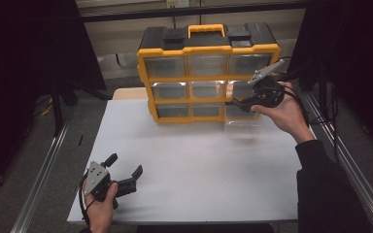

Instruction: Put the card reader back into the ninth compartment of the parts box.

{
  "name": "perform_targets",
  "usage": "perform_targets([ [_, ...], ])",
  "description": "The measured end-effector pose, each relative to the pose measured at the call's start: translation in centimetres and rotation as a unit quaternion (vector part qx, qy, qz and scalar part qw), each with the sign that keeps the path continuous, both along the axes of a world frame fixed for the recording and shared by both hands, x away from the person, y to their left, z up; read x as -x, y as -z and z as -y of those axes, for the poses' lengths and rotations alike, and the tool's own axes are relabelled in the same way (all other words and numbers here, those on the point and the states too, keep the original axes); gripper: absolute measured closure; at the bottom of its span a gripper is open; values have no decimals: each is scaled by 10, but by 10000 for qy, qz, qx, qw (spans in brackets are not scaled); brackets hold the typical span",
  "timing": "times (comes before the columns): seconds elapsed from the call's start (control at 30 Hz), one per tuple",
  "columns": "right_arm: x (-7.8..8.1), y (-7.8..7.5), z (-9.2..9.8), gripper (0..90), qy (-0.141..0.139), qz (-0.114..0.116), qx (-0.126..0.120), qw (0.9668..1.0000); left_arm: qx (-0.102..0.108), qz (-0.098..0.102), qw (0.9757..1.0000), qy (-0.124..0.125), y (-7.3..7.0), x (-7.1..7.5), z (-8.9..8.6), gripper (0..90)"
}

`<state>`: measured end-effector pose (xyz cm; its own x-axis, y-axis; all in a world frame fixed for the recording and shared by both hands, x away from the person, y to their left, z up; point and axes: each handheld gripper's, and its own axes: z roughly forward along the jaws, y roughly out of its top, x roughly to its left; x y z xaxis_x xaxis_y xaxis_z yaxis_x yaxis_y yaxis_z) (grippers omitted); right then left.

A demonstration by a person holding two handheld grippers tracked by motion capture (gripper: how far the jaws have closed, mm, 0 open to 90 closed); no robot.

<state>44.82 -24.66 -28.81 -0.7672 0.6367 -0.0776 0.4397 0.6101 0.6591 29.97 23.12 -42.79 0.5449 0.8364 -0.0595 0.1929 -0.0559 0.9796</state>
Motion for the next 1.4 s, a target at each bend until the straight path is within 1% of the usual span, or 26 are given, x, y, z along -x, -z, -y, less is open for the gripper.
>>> perform_targets([
  [0.13,-3,-1,1,740,127,-11,79,9999,4,-8,10000,11,0,0,0,15],
  [0.33,-6,-1,2,740,177,-24,171,9997,0,-5,10000,6,0,0,0,15],
  [0.5,-10,0,3,740,251,-81,247,9993,-2,-6,10000,10,0,0,0,15],
  [0.6,-13,1,3,740,258,-101,284,9992,21,-15,10000,-5,0,0,0,15],
  [0.73,-17,2,4,740,261,-201,310,9990,10,-1,10000,2,0,0,0,15],
  [0.93,-20,3,4,740,304,-233,374,9986,2,0,10000,8,0,0,0,15],
  [1.0,-21,4,4,740,333,-238,426,9983,1,-4,10000,20,0,0,0,15],
  [1.03,-22,6,3,740,297,-236,475,9982,2,-2,10000,19,0,0,0,15],
  [1.13,-25,10,3,740,312,-318,578,9973,3,-1,10000,16,0,0,0,15],
  [1.3,-29,14,4,740,310,-416,581,9970,32,-15,10000,9,0,0,0,15],
  [1.37,-30,15,4,740,268,-404,600,9970,23,-14,10000,14,0,0,0,15],
  [1.4,-30,16,4,740,268,-445,592,9969,11,-3,10000,20,0,0,-1,15],
])
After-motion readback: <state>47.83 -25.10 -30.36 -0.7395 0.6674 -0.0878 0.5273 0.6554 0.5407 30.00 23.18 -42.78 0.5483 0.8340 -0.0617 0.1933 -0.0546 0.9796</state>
